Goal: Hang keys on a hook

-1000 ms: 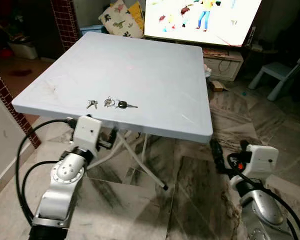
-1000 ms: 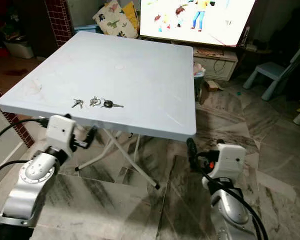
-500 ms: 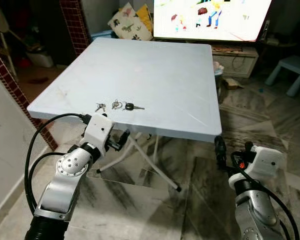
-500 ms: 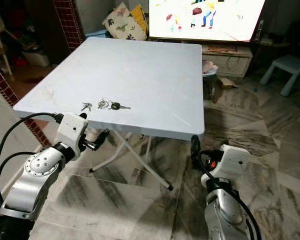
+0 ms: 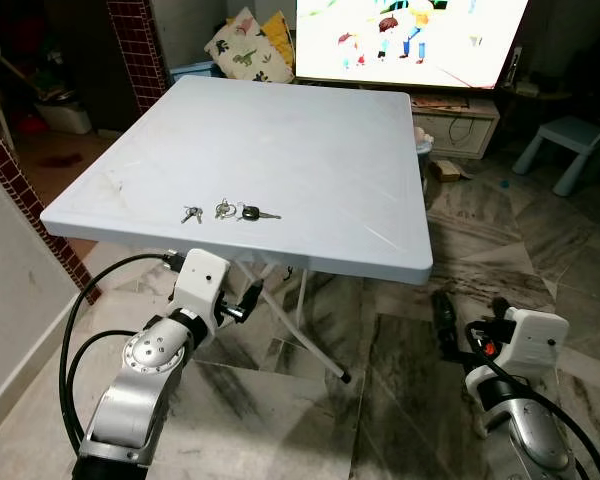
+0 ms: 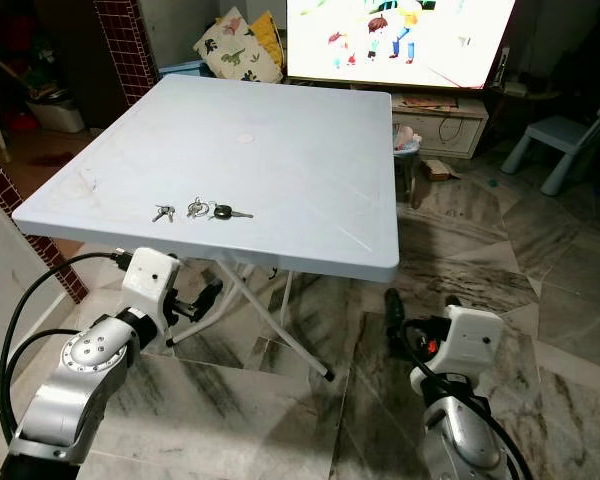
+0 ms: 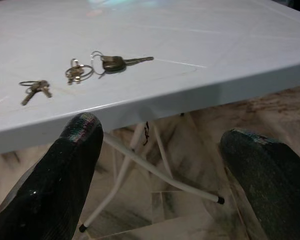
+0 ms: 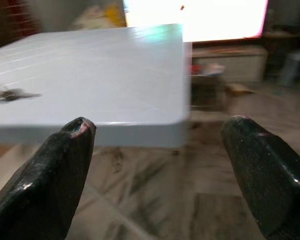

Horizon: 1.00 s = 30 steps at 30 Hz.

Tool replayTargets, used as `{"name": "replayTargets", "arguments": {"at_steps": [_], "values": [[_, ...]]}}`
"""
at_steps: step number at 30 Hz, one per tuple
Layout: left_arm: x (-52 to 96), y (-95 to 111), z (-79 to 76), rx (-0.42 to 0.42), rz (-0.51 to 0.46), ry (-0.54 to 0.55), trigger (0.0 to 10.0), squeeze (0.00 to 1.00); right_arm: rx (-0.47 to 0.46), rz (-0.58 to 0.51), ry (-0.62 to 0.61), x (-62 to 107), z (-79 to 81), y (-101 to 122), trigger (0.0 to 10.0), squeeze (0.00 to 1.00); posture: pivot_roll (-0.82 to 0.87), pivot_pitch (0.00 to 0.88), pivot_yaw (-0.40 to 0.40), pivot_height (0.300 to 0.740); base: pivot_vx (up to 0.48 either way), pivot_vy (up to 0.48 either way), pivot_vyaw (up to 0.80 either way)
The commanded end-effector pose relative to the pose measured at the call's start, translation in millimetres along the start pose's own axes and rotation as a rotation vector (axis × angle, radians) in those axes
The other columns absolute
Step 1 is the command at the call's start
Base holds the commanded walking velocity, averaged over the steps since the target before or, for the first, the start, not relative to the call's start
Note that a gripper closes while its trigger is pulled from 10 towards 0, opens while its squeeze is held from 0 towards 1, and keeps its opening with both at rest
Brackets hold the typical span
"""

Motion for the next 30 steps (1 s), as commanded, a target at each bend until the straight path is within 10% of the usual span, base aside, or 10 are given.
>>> {"name": "replayTargets", "arguments": {"at_steps": [1, 20, 21, 22, 23, 24, 30], "values": [[3.5, 7, 5.8, -0.006, -0.022, 0.027, 10.0, 0.0, 0.003, -0.023, 0.034, 1.7, 1.2, 9, 10.0, 0.0, 0.08, 0.0, -0.026, 0.74, 0.0, 0.0, 0.0], [19.1, -1, 11.5, 0.007, 0.003, 0.056, 10.0, 0.0, 0.233, -0.042, 0.192, -4.5, -23.5, 42, 10.0, 0.0, 0.08, 0.0, -0.054, 0.74, 0.0, 0.0, 0.0], [19.2, -1, 11.7, 0.012, -0.001, 0.063, 10.0, 0.67, 0.233, -0.044, 0.191, -5.6, -23.6, 43, 10.0, 0.0, 0.08, 0.0, -0.054, 0.74, 0.0, 0.0, 0.0], [19.7, 0, 12.1, 0.018, -0.006, 0.071, 10.0, 1.0, 0.228, -0.047, 0.182, -6.4, -24.2, 43, 10.0, 0.0, 0.08, 0.0, -0.061, 0.74, 0.0, 0.0, 0.0], [20.1, 0, 12.4, 0.022, -0.009, 0.078, 10.0, 1.0, 0.225, -0.049, 0.177, -7.0, -24.8, 43, 10.0, 0.0, 0.08, 0.0, -0.061, 0.74, 0.0, 0.0, 0.0], [22.7, 3, 13.4, 0.055, -0.038, 0.077, 10.0, 1.0, 0.217, -0.052, 0.149, -7.3, -26.3, 43, 10.0, 1.0, 0.08, 0.0, -0.066, 0.74, 0.0, 0.0, 0.0], [25.7, 13, 17.8, -0.006, -0.113, 0.124, 10.0, 1.0, 0.15, -0.044, 0.109, -3.2, -17.2, 35, 10.0, 1.0, 0.08, 0.0, -0.065, 0.74, 0.0, 0.0, 0.0]]}}
Point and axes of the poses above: a point about 5 cm out from each wrist's last joint towards the gripper, its own x axis pointing back from the gripper into the wrist, its own y axis along the axis of the wrist's last joint, z = x × y, the point moved 1 cm from there along -x, pointing out of the wrist towards the gripper, and after that the axes turned 3 degrees about x, right-handed, at the moved point
